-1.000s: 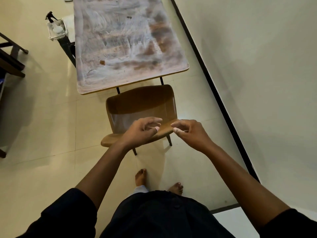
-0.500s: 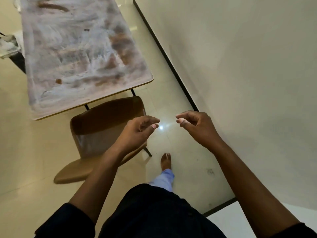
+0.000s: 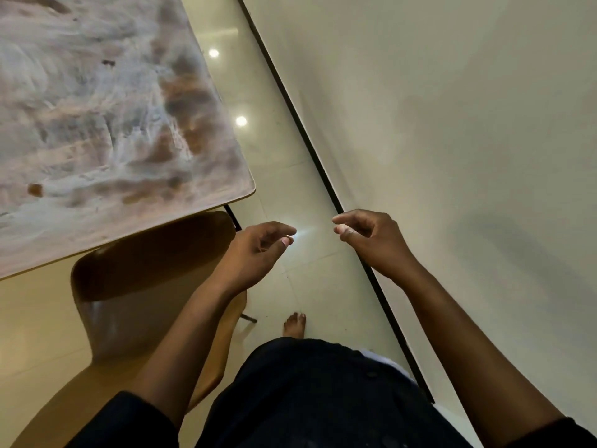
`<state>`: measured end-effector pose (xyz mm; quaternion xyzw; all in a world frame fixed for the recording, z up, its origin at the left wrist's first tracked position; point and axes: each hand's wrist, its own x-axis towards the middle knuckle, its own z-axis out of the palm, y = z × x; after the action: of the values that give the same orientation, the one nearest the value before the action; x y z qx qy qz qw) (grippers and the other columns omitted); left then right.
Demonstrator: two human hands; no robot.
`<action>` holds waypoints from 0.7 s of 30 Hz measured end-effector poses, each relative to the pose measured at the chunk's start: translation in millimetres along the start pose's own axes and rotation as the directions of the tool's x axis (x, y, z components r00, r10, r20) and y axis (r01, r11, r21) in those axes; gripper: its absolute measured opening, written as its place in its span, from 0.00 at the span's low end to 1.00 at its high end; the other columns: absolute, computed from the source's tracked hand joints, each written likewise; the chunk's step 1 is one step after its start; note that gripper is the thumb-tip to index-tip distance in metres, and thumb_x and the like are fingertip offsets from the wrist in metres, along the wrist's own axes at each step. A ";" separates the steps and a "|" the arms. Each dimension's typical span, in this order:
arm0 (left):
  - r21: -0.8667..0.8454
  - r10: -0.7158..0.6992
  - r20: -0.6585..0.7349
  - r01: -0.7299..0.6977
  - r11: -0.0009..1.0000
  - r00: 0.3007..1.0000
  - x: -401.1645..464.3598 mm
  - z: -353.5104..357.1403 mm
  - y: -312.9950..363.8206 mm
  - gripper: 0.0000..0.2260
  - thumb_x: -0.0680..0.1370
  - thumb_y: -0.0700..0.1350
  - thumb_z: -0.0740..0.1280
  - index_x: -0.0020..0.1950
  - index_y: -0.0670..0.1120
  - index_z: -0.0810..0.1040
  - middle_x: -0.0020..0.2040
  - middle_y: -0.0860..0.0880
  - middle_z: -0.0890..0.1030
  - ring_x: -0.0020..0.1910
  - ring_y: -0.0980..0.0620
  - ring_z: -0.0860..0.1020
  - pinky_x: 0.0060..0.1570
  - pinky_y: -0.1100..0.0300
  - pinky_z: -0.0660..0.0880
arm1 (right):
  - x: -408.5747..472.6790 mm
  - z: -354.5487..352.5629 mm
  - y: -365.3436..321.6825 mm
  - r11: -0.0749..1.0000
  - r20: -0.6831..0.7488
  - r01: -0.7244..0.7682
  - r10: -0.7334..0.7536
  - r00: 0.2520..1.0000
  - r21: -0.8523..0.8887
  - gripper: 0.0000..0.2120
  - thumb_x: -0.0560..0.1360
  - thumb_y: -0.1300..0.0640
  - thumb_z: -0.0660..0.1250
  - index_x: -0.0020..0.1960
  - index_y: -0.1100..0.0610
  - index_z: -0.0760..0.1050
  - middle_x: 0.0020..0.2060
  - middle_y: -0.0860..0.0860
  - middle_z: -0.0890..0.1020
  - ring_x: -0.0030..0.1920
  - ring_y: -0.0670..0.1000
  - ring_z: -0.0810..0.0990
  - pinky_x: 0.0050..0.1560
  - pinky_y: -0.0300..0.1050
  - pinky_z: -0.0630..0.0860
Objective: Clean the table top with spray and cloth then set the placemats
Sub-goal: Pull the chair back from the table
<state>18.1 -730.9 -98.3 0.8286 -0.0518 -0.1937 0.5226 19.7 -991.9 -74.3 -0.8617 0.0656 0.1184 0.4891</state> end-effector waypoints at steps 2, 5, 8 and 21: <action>0.012 0.010 -0.014 -0.010 1.000 1.000 24.8 -7.2 12.3 0.11 0.86 0.49 0.68 0.67 0.55 0.83 0.60 0.59 0.86 0.61 0.63 0.83 0.63 0.59 0.79 | 27.2 -12.5 -6.8 1.000 0.016 0.013 -0.013 1.000 0.001 0.07 0.79 0.54 0.71 0.56 0.47 0.84 0.47 0.43 0.86 0.49 0.38 0.84 0.50 0.33 0.75; -0.017 0.010 -0.049 -0.010 1.000 0.999 63.7 -17.1 29.4 0.11 0.86 0.49 0.68 0.67 0.54 0.84 0.59 0.58 0.87 0.62 0.62 0.83 0.63 0.56 0.80 | 71.4 -28.3 -13.9 0.999 0.021 0.047 -0.047 0.999 0.001 0.07 0.79 0.54 0.71 0.56 0.48 0.85 0.47 0.44 0.87 0.49 0.39 0.84 0.50 0.33 0.76; -0.031 0.010 -0.111 -0.013 0.999 0.994 107.5 -22.2 42.2 0.10 0.86 0.47 0.69 0.66 0.52 0.85 0.58 0.56 0.88 0.61 0.60 0.84 0.60 0.52 0.82 | 124.3 -45.8 -19.9 0.996 0.032 0.094 -0.093 0.995 -0.001 0.07 0.79 0.55 0.71 0.56 0.49 0.85 0.47 0.43 0.87 0.49 0.40 0.84 0.52 0.36 0.78; -0.148 -0.142 -0.408 0.088 0.985 0.902 298.6 -61.2 94.4 0.11 0.85 0.41 0.68 0.64 0.50 0.86 0.53 0.53 0.89 0.56 0.57 0.86 0.64 0.48 0.82 | 377.7 -91.6 -71.4 0.972 0.260 0.236 -0.223 0.940 -0.021 0.08 0.78 0.51 0.72 0.56 0.48 0.84 0.46 0.45 0.86 0.48 0.41 0.84 0.54 0.40 0.80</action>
<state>326.7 -807.5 -71.1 0.8177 0.1224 -0.0460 0.5606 412.7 -1032.8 -71.4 -0.8533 -0.1018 0.1724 0.4815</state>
